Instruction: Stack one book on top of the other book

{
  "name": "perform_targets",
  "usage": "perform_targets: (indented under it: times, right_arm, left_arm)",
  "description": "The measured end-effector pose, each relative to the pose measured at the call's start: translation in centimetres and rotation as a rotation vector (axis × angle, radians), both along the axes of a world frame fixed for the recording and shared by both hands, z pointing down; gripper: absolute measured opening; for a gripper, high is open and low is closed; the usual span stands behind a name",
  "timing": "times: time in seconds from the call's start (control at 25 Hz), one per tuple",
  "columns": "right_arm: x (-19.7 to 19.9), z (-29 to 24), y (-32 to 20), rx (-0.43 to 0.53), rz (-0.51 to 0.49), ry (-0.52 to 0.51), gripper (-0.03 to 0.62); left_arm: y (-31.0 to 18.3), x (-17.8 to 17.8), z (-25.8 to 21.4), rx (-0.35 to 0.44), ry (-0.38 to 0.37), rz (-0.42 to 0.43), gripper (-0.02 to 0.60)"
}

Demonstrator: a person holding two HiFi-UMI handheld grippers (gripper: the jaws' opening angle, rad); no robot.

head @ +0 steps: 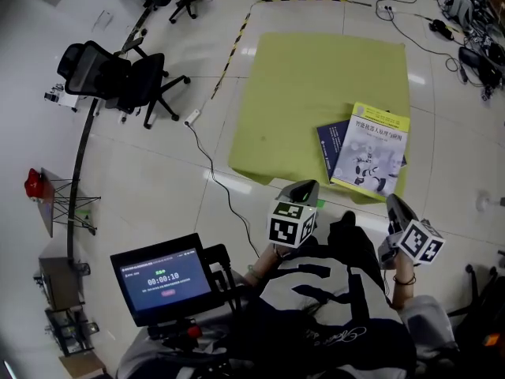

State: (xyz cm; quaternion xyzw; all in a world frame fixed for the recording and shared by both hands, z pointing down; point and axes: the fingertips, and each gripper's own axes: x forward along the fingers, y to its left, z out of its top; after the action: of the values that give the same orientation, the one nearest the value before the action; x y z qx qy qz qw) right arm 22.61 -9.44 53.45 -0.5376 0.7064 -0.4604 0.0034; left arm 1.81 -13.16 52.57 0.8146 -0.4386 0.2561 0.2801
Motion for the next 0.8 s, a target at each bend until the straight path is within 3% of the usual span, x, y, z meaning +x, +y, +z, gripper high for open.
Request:
perform_targets:
  times: [0.32,0.8]
  right_arm:
    - [-9.2,-1.6,4.5,0.065,-0.04,-0.046,-0.002]
    - [-17.7,-2.0,14.8,0.093,-0.073,0.012,-0.002]
  left_arm:
    - [5.2,-4.8,-1.1,-0.038,0.135,0.012,0.003]
    - [15.3,-9.8,-0.9,-0.077,0.213,0.079,0.004]
